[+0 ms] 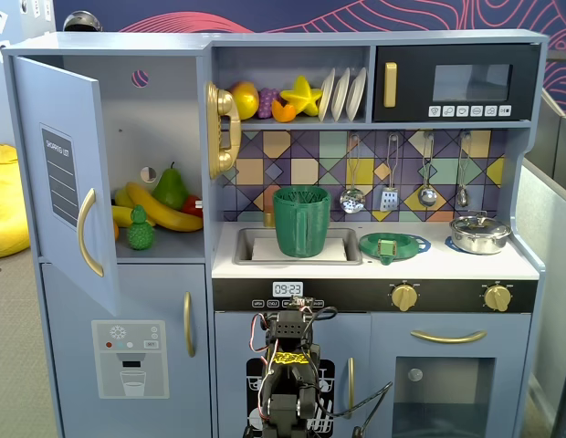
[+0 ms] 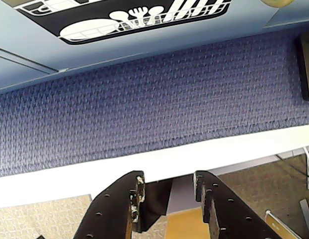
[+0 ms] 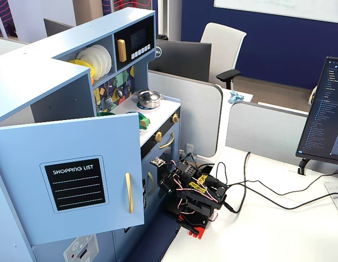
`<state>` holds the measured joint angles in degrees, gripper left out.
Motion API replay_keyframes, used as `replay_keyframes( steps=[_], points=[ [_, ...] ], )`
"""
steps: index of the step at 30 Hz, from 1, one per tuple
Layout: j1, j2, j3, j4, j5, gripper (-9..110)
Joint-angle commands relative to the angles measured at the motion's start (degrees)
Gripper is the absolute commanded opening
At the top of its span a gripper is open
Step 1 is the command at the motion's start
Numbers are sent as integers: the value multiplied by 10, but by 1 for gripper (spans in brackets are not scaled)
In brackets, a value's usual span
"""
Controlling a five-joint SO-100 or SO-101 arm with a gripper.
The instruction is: Pick up the green pineapple from the left cabinet and place it in the green recipient
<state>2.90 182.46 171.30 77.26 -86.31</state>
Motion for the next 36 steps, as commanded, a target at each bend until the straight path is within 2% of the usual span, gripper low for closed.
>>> replay_keyframes(
  steps=[1, 14, 16, 20, 25, 26, 30, 36],
  points=[
    [-14, -4, 4, 105, -4, 3],
    [-35, -4, 4, 105, 1, 0],
    [-50, -4, 4, 94, -33, 0],
    [-140, -11, -4, -109, -49, 0],
    [-309, -134, -45, -582, -100, 0],
    [-350, -168, -69, -644, -98, 0],
    [-460, -315, -207, -744, -134, 1],
    [-487, -487, -403, -831, -134, 14]
  ],
)
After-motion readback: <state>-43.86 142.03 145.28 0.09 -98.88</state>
